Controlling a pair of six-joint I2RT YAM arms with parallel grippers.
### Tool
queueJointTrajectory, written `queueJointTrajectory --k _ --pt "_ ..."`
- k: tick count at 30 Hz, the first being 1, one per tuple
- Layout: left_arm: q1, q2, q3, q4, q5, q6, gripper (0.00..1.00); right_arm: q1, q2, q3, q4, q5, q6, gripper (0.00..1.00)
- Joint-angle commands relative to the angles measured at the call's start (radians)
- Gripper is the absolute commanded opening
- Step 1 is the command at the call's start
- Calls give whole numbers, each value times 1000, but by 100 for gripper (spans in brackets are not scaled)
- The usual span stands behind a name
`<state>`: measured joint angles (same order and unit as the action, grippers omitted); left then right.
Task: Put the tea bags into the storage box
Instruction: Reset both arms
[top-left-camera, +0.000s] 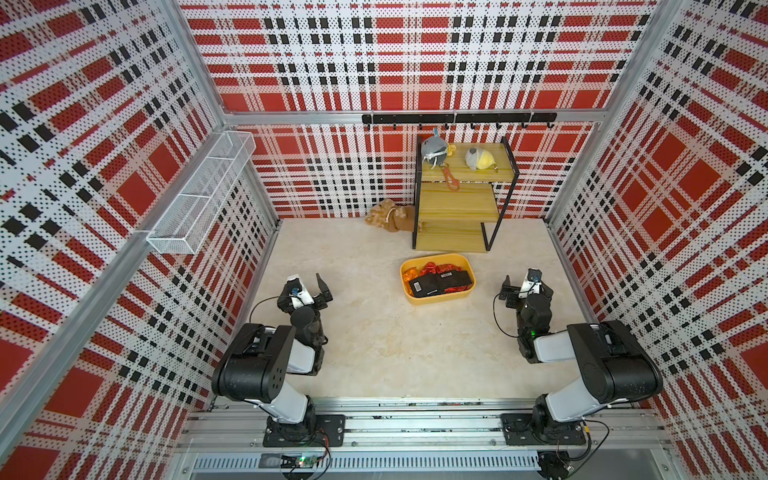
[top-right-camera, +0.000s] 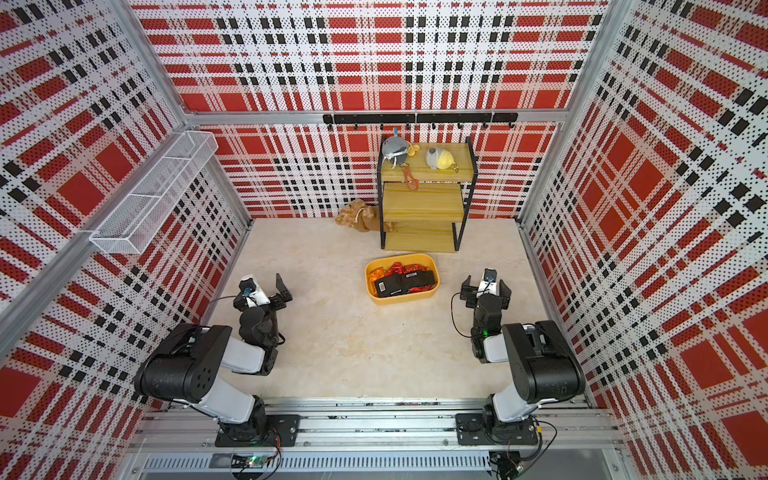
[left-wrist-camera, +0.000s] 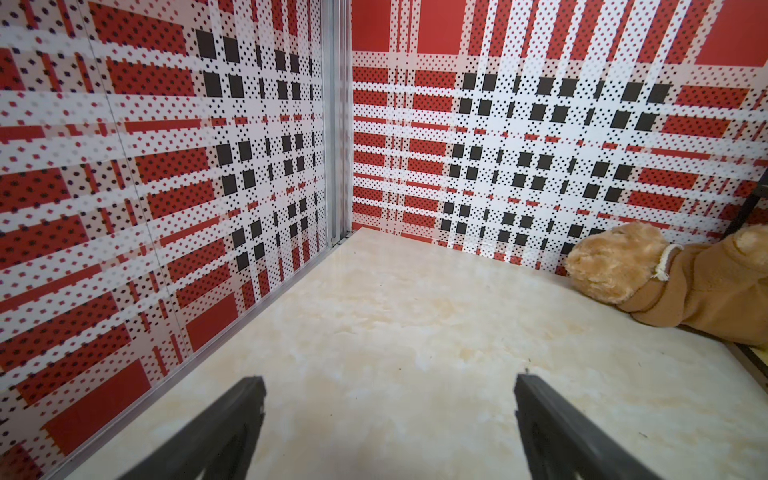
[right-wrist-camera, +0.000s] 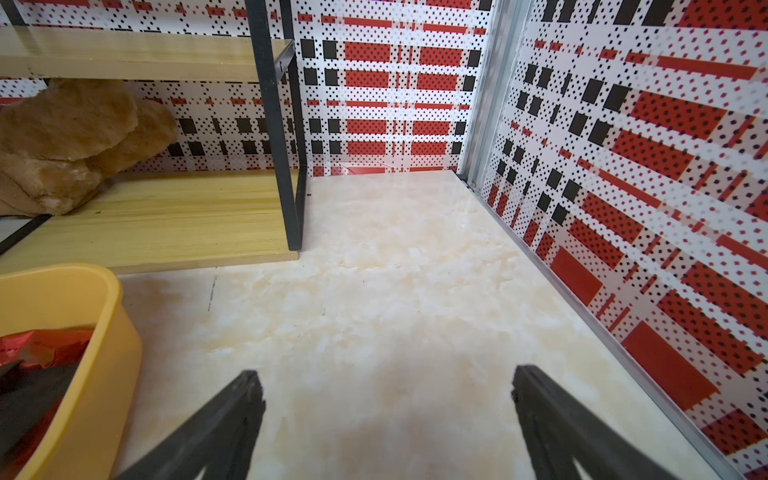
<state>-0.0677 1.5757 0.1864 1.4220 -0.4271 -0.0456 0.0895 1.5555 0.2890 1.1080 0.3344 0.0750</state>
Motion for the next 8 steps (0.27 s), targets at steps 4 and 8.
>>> queueJointTrajectory --k 4,8 --pt "2 4 15 -6 -10 -5 99 -6 -11 1 -2 -6 4 100" --pt "2 -2 10 -6 -12 -5 99 -6 -11 2 -4 -5 4 100"
